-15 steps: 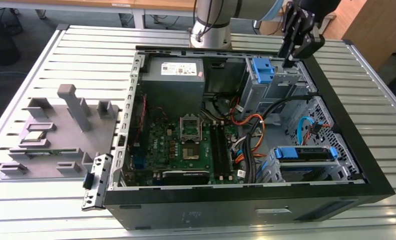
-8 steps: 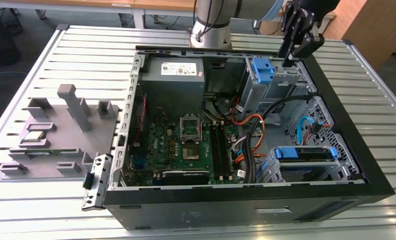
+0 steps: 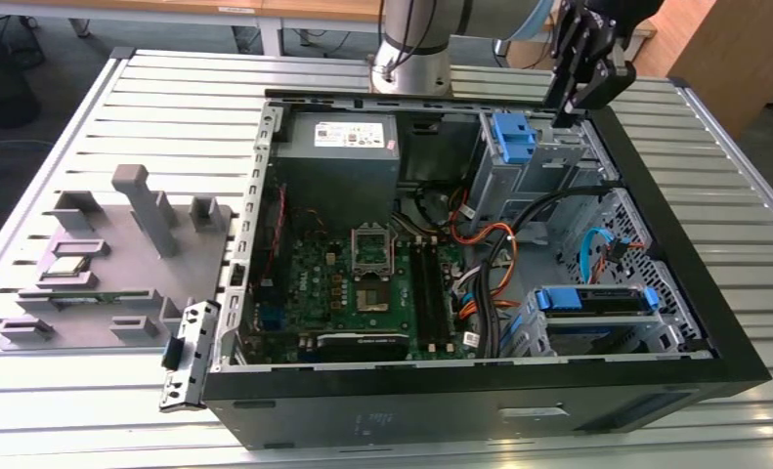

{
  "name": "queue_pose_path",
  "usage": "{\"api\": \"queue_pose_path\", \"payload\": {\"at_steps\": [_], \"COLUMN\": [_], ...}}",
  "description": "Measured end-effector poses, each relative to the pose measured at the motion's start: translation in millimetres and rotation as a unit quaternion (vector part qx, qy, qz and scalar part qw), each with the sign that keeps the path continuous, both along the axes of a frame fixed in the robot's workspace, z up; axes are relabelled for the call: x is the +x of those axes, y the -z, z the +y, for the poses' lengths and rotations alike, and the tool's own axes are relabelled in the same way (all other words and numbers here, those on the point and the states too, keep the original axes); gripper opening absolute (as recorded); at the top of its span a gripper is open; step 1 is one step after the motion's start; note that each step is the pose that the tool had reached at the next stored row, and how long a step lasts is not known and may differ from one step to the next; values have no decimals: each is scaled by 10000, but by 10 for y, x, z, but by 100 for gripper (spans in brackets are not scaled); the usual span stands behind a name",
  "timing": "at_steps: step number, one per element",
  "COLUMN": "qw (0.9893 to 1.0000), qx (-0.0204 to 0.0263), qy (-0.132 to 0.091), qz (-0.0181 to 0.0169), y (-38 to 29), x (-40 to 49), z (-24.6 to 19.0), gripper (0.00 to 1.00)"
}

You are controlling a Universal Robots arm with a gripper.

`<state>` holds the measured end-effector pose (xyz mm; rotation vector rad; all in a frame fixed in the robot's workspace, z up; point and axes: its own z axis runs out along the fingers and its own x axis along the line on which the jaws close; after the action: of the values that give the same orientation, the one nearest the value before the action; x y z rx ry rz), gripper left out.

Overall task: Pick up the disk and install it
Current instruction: 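Insert the disk into the insertion slot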

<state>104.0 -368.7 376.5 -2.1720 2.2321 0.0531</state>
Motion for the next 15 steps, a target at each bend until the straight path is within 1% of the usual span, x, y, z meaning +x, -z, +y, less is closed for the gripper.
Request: {"api": "queue_pose_path", "payload": {"at_steps": [10, 15], "qw": [10000, 10000], "qx": [-1, -2], "qy": [0, 0], "qz": [0, 0], "y": [-25, -26], "x": [0, 1], "z": [0, -24], "gripper": [42, 42]}}
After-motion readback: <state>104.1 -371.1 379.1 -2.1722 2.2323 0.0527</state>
